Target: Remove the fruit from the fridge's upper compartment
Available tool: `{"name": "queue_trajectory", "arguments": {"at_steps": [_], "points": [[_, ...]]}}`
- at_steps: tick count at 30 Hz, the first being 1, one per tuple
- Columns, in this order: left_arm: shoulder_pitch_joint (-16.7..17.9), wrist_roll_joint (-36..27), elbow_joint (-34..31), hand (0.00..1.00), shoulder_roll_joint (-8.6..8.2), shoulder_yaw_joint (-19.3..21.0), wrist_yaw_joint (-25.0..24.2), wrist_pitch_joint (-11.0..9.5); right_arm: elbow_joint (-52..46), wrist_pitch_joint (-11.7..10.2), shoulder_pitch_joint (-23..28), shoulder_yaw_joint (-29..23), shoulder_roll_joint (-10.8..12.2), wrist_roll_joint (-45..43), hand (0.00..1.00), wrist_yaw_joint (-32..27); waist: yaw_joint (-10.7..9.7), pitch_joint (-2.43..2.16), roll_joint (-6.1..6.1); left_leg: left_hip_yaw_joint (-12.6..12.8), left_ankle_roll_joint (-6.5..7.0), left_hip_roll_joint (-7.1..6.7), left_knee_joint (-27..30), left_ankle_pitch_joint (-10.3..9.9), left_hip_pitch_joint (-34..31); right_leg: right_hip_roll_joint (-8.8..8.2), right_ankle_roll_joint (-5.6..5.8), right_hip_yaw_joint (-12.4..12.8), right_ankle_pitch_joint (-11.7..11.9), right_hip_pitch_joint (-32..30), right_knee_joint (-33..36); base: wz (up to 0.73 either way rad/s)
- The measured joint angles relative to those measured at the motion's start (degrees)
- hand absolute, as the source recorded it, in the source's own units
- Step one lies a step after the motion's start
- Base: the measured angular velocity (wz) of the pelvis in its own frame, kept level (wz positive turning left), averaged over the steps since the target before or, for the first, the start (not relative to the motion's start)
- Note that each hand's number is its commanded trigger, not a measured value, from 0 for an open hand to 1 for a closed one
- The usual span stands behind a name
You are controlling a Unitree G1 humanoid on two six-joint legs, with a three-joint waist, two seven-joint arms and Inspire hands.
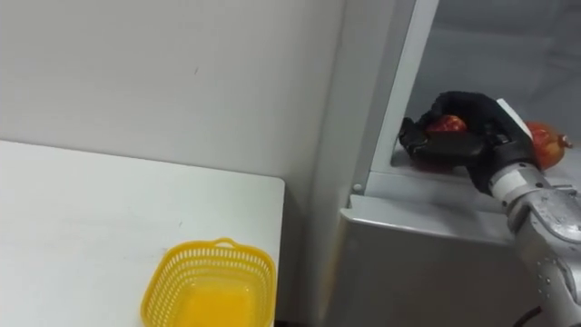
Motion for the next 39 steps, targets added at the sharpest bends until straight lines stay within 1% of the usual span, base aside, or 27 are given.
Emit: {"name": "queue_trajectory", "arguments": {"at_steps": [2,4,5,8,10,13,14,16,20,23,24,25,26,28,29,31,32,34,35,36,37,38,39], "points": [[-0.01,-0.06,0.01,0.00,0.02,-0.69,0.02,0.02,-0.76,0.01,0.01,0.76,0.02,0.00,1.00,-1.03,-0.09,-0.04,0.17,0.08,0.00,0.00,-0.08,0.00,0.10,-0.01,-0.01,0.13,0.01,-0.04,0.04,-0.07],[-0.13,-0.06,0.02,0.00,0.01,-1.97,0.09,0.02,-2.10,0.06,0.03,1.61,0.06,-0.10,1.00,-2.14,-0.38,-0.23,0.28,0.22,-0.02,-0.01,-0.24,0.02,0.21,-0.01,-0.02,0.33,0.02,-0.14,0.10,-0.05],[-0.22,-0.06,0.03,0.00,-0.02,-2.22,0.10,0.02,-2.65,0.15,0.14,1.66,0.11,-0.23,1.00,-2.35,-0.46,-0.24,0.34,0.23,-0.03,-0.01,-0.30,0.03,0.24,-0.01,-0.02,0.35,0.02,-0.14,0.10,-0.04],[-0.70,-0.09,0.09,0.00,-0.20,-2.88,0.39,-0.01,-5.32,0.40,0.87,1.72,0.34,-0.98,1.00,-3.53,-0.62,-0.31,0.84,0.24,-0.06,-0.03,-0.51,0.06,0.36,0.01,-0.02,0.49,0.01,-0.19,0.09,-0.01],[-0.88,-0.09,0.08,0.00,-0.20,-3.61,0.69,-0.04,-7.49,0.43,1.34,1.69,1.46,-2.79,1.00,-4.99,-0.94,-0.37,1.18,0.50,-0.11,0.02,-0.52,0.10,0.38,0.07,-0.02,0.74,0.01,-0.31,0.06,-0.05],[-1.00,-0.15,0.08,0.00,-0.25,-4.32,0.85,-0.37,-10.67,0.13,3.34,1.55,2.66,-3.18,1.00,-7.02,-1.69,-0.38,1.28,0.49,-0.18,0.03,-0.38,0.16,0.52,0.07,-0.02,0.69,0.01,-0.14,-0.07,0.00],[-1.06,-0.15,0.08,0.00,-0.32,-4.48,1.16,-0.43,-11.09,0.02,3.62,1.53,2.80,-3.18,1.00,-7.40,-1.71,-0.38,1.28,0.49,-0.18,0.02,-0.38,0.16,0.52,0.07,-0.02,0.70,0.02,-0.13,-0.08,0.00],[-1.09,-0.14,0.07,0.00,-0.57,-4.54,1.89,-0.48,-12.38,-0.05,4.39,1.40,3.79,-3.27,1.00,-9.14,-1.84,-0.36,1.31,0.49,-0.17,0.01,-0.48,0.15,0.50,0.06,-0.02,0.71,0.02,-0.13,-0.08,0.00],[-1.06,-0.27,0.07,0.00,-0.63,-4.64,2.35,-0.46,-12.54,-0.04,4.40,1.41,4.59,-3.27,1.00,-10.29,-1.92,-0.32,1.43,0.45,-0.17,0.03,-0.58,0.13,0.41,0.08,-0.02,0.72,0.02,-0.13,-0.02,0.00],[-1.05,-0.39,0.07,0.00,-0.67,-4.70,2.66,-0.47,-13.60,-0.02,4.92,1.39,5.17,-3.26,1.00,-11.08,-1.99,-0.48,1.80,0.41,-0.17,0.03,-0.57,0.13,0.33,0.08,-0.06,0.67,0.04,-0.21,-0.01,0.00],[-0.98,-0.38,0.07,0.00,-0.72,-4.67,2.66,-0.47,-14.44,0.06,5.18,1.30,5.57,-3.27,1.00,-11.41,-2.02,-0.58,2.09,0.43,-0.17,0.03,-0.57,0.13,0.33,0.08,-0.06,0.74,0.04,-0.23,0.01,0.00],[-0.93,-0.12,0.07,0.00,-0.83,-4.57,2.68,-0.53,-15.83,0.12,5.77,0.86,6.48,-3.45,1.00,-12.19,-2.04,-0.58,2.43,0.47,-0.17,0.02,-0.58,0.13,0.34,0.08,-0.06,0.74,0.04,-0.24,0.00,0.00],[-0.91,-0.09,0.07,0.00,-0.96,-4.47,2.76,-0.57,-16.94,0.12,6.37,0.82,6.77,-3.79,1.00,-12.76,-2.03,-0.60,2.59,0.48,-0.17,0.02,-0.60,0.13,0.35,0.07,-0.06,0.73,0.04,-0.24,0.00,0.00],[-0.83,-0.12,0.11,0.00,-1.51,-4.41,2.93,-0.92,-21.04,0.11,8.70,-0.13,8.18,-4.48,1.00,-14.61,-2.05,-0.57,3.26,0.50,-0.17,0.01,-0.49,0.14,0.43,0.07,-0.05,0.76,0.04,-0.20,-0.02,0.00],[-0.82,-0.25,0.12,0.00,-1.53,-4.38,2.99,-1.25,-22.57,0.11,9.63,-0.34,8.54,-4.55,1.00,-15.12,-2.02,-0.54,3.33,0.47,-0.18,0.02,-0.48,0.14,0.43,0.07,-0.05,0.76,0.04,-0.22,-0.05,0.00],[-0.79,-0.36,0.15,0.00,-1.86,-4.39,3.70,-1.98,-29.58,0.09,13.74,-0.31,9.81,-6.24,1.00,-16.15,-2.02,-0.37,3.63,0.62,-0.18,0.05,-0.51,0.15,0.43,0.09,-0.05,0.76,0.04,-0.31,-0.08,0.00],[-0.79,-0.39,0.15,0.00,-2.05,-4.38,4.12,-2.13,-31.13,0.08,14.59,-0.25,10.21,-6.68,1.00,-16.31,-2.02,-0.34,3.70,0.69,-0.18,0.06,-0.55,0.15,0.41,0.08,-0.05,0.76,0.04,-0.36,-0.07,-0.03],[-0.82,-0.37,0.63,0.00,-2.60,-4.44,5.09,-3.70,-35.86,0.04,16.98,0.05,11.66,-7.01,1.00,-16.86,-2.13,-0.27,3.79,0.85,-0.18,0.06,-0.75,0.15,0.39,0.06,-0.05,0.84,0.04,-0.49,-0.07,-0.02],[-0.83,-0.37,0.96,0.00,-2.64,-4.47,5.27,-4.15,-36.75,0.04,17.33,0.09,11.87,-7.35,1.00,-16.92,-2.26,-0.27,3.77,0.85,-0.18,0.06,-0.93,0.14,0.39,0.05,-0.05,0.85,0.04,-0.48,-0.06,0.00],[-0.80,-0.38,1.86,0.00,-2.67,-4.50,5.40,-4.89,-38.19,-0.02,17.41,0.09,12.71,-9.00,1.00,-17.19,-2.57,-0.27,3.76,0.91,-0.16,0.06,-1.01,0.14,0.41,0.06,-0.05,0.94,0.04,-0.48,-0.04,0.00],[-0.55,-0.37,2.21,0.00,-2.82,-4.49,5.45,-5.14,-40.44,-0.06,17.62,0.07,13.25,-11.23,1.00,-17.92,-2.84,-0.25,3.82,1.09,-0.13,0.07,-0.83,0.11,0.37,0.06,-0.05,1.11,0.04,-0.64,-0.03,-0.05],[-0.41,-0.42,2.22,0.00,-2.95,-4.41,5.46,-5.26,-41.97,-0.09,17.85,0.01,13.33,-12.30,1.00,-18.29,-2.84,-0.18,3.93,1.22,-0.09,0.08,-0.74,0.09,0.30,0.07,-0.03,1.26,0.05,-0.73,-0.04,-0.07],[-0.26,-0.96,2.27,0.00,-3.22,-4.40,5.47,-5.32,-45.61,-0.37,18.43,0.00,13.49,-13.86,1.00,-19.46,-2.88,-0.07,4.18,1.36,-0.04,0.08,-0.64,0.04,0.11,0.07,0.01,1.37,0.07,-0.91,-0.03,-0.06]]}}
